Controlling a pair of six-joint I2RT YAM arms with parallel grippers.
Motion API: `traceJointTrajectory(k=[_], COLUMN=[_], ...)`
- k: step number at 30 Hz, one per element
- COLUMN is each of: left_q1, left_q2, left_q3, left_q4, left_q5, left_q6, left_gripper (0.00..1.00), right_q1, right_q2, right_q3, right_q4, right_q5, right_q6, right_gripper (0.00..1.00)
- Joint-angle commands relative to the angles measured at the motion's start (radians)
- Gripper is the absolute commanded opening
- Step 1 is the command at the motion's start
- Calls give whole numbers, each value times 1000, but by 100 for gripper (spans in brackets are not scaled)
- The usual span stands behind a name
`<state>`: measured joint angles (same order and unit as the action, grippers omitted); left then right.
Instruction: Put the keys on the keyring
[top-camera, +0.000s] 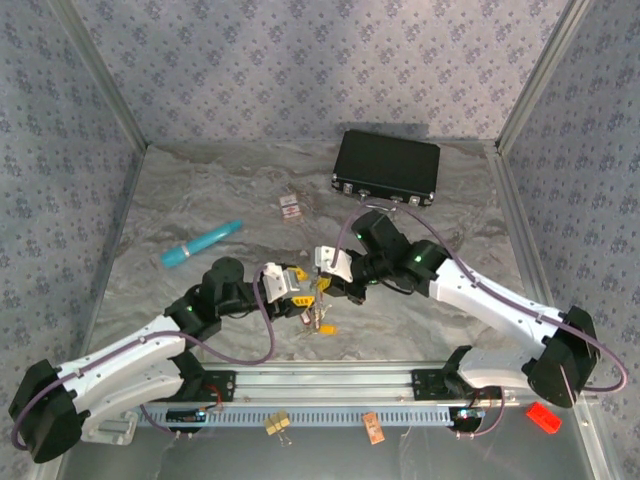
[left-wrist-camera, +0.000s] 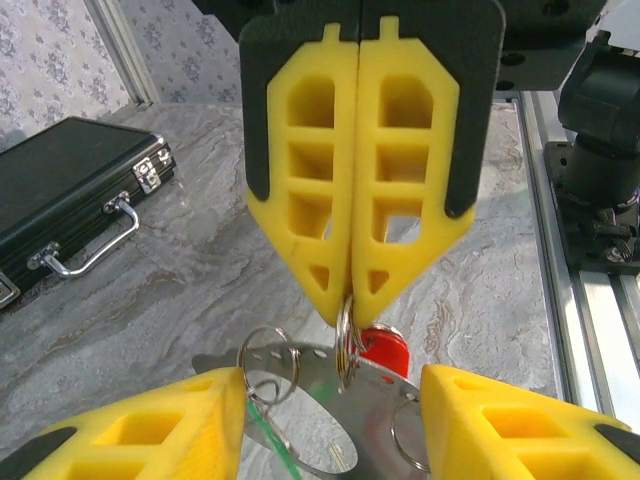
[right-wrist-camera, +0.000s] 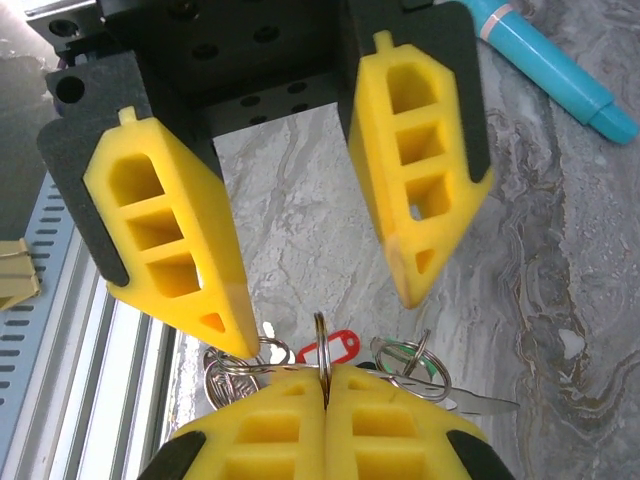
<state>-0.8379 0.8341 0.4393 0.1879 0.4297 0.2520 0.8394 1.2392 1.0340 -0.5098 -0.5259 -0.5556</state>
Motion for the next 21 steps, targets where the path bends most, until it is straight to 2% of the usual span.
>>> traceJointTrajectory(k=[1, 11, 16, 20, 21], left_q1=[-2, -2, -2, -3, -3], left_q2=[10, 15, 16, 8, 7], left_q3=[38, 44, 50, 46, 43], left_q4=[-16, -16, -26, -25, -19], left_q5=[25, 41, 50, 50, 50], left_q6=[24, 24, 31, 30, 26], left_gripper=[46, 21, 0, 0, 0], right_q1=[18, 61, 76, 64, 55], right_q2=[18, 53, 66, 39, 27], right_q3=[59, 106, 125, 105, 92], right_q4=[-62, -124, -147, -120, -107], right_q5=[18, 94, 104, 74, 62], right_q6=[-47, -90, -99, -63, -48], right_gripper=[0, 0, 0, 0, 3])
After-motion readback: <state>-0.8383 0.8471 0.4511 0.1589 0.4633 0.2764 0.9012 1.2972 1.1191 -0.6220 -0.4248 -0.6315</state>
